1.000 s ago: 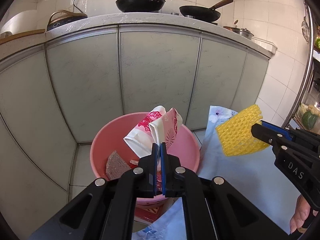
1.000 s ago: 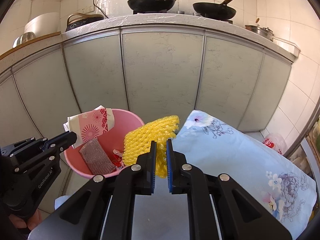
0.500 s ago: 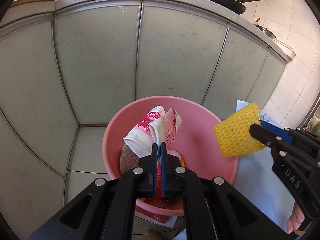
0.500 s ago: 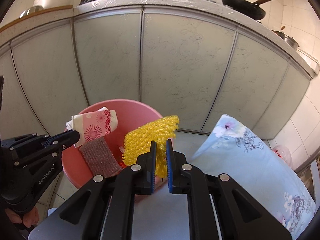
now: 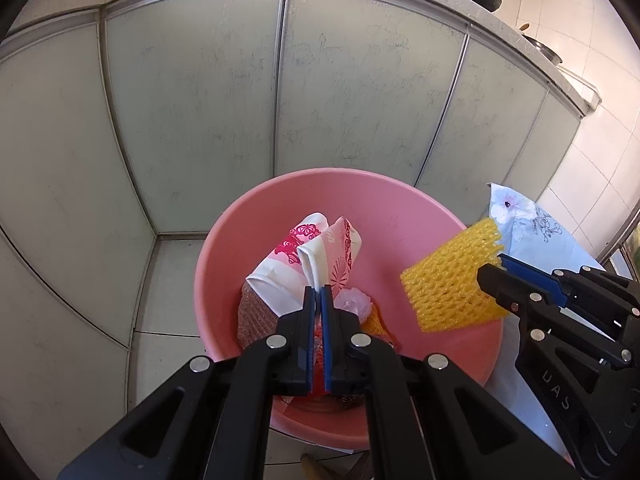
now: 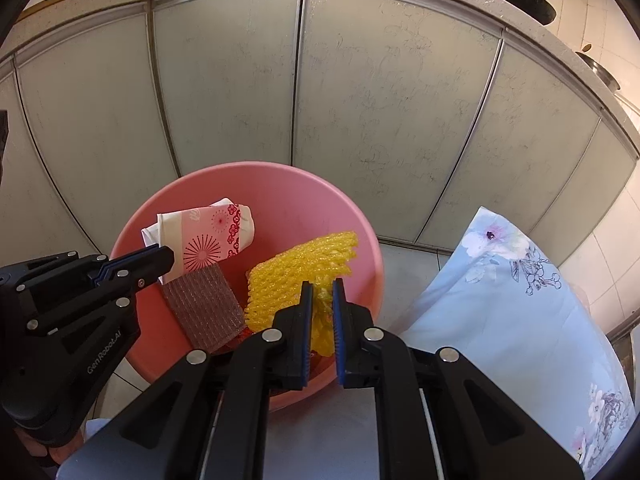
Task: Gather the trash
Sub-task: 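Open both tools to drop the paper cup and foam net into the bin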
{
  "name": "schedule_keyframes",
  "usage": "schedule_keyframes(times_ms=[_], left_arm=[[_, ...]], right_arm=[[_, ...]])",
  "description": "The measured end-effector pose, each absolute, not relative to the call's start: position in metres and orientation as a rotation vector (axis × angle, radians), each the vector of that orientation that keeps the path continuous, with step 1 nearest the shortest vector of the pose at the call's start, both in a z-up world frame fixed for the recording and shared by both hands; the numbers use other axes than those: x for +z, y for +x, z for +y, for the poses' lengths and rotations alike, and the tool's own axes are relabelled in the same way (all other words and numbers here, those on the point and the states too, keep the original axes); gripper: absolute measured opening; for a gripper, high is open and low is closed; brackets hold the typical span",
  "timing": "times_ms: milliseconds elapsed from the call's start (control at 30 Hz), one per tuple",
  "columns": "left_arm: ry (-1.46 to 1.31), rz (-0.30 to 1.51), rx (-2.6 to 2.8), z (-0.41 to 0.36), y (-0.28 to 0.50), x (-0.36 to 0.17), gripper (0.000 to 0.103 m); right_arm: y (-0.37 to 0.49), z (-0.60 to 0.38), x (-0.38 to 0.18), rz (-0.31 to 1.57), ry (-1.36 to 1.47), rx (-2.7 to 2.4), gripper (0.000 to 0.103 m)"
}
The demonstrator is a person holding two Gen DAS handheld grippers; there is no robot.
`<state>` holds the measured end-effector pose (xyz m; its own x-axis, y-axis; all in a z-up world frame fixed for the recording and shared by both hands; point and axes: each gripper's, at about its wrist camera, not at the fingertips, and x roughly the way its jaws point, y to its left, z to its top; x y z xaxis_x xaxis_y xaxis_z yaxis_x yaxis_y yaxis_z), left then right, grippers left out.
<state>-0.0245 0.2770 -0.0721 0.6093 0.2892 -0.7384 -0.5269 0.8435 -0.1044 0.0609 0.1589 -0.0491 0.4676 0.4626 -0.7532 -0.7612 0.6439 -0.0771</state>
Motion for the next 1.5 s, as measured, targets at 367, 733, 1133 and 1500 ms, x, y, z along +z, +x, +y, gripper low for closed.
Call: schedule_keyframes(times_ms=[367, 733, 1133, 1500], left_arm=[[-0.334, 0.802, 0.495, 0.277, -0.021, -0.078, 0.003], [-0.338, 0.807, 0.502, 0.282, -0.020, -0.083, 0.003], [-0.297, 0.799, 0.486, 0.276, -0.018, -0.078, 0.017], [-0.238, 0.744, 0.474, 0.264, -0.022, -0.058, 0.043]], right_arm=[[0.062, 0.163, -0.055, 0.788, -0.441, 0.781, 0.010], [0.065, 0.164, -0.059, 0.808, -0.437, 0.772, 0.010], [0.069, 0.156, -0.054, 0.804, -0.407, 0.769, 0.010], [0.075, 0.144, -0.039, 0.784, -0.346, 0.776, 0.017]])
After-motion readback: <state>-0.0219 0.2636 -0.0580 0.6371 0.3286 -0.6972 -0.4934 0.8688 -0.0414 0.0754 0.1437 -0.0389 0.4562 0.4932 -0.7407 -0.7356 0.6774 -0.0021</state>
